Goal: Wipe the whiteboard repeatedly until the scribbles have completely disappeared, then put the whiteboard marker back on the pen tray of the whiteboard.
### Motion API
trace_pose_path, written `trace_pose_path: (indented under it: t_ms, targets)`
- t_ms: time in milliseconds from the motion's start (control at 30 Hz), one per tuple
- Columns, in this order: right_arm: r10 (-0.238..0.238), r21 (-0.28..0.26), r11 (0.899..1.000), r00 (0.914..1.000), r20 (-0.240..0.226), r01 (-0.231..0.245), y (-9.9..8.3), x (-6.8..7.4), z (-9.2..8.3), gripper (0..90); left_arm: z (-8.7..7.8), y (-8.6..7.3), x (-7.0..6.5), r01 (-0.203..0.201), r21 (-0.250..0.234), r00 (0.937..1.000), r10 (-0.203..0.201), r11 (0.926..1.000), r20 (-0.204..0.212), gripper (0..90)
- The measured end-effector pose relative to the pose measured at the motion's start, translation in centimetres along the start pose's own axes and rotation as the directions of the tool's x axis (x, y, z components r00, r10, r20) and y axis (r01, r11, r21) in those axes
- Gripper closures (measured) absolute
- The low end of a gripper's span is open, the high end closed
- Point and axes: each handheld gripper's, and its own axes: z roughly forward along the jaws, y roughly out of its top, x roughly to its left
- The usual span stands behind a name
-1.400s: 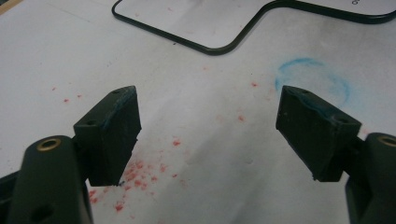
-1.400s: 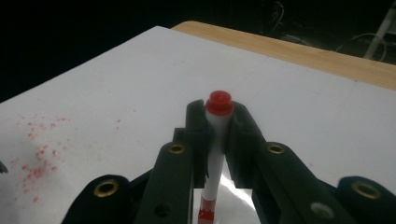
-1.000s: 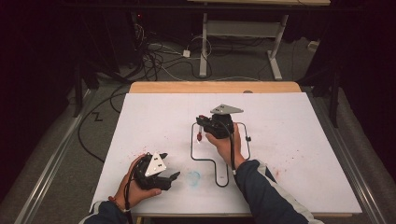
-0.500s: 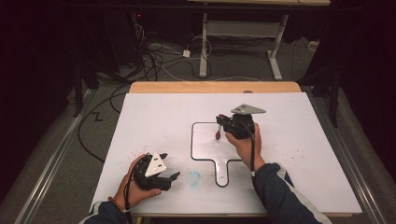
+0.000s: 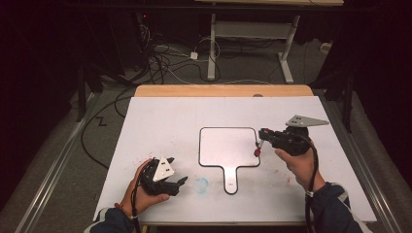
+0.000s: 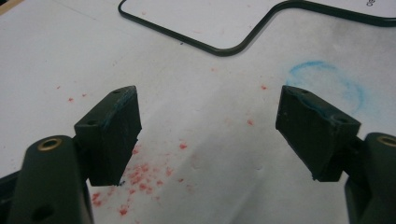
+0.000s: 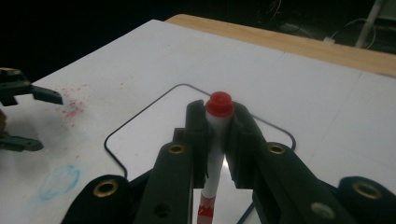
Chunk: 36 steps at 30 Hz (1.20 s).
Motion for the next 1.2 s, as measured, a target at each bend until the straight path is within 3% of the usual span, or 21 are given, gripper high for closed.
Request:
trace_pose_path:
  t_ms: [167,400,567,700,967,1200]
  targets:
    - [0.008,0.065,0.998,1.0,0.006,-0.008,-1.1,-1.0,-1.2,81.1,0.0,0.0,-0.1,-0.004,0.001,1.0,0.004,1.0,0.002,21.4]
    - [0.017,0.111,0.994,0.9997,-0.019,-0.015,-1.9,-1.5,-1.6,80.9,-0.1,0.0,-0.1,-0.008,0.007,1.0,0.008,0.9999,-0.003,21.3]
    - [0.018,0.14,0.99,0.9993,-0.033,-0.014,-2.3,-2.0,-0.4,80.8,0.0,0.0,-0.2,-0.015,0.017,0.9999,0.015,0.9997,-0.001,21.2]
    - [0.05,0.146,0.988,0.9975,-0.049,-0.043,-2.4,-3.1,0.6,80.1,0.0,0.0,-0.2,-0.014,0.016,0.9999,0.014,0.9998,0.003,21.2]
    - [0.106,0.141,0.985,0.9932,-0.047,-0.099,-2.2,-4.9,3.2,77.4,-0.3,-0.4,-0.2,-0.006,0.019,1.0,0.006,0.9998,-0.004,21.1]
    - [0.109,0.151,0.983,0.9937,-0.026,-0.103,-2.5,-5.3,5.9,75.1,-0.2,-0.3,-0.4,-0.018,0.023,0.9998,0.018,0.9996,-0.001,21.1]
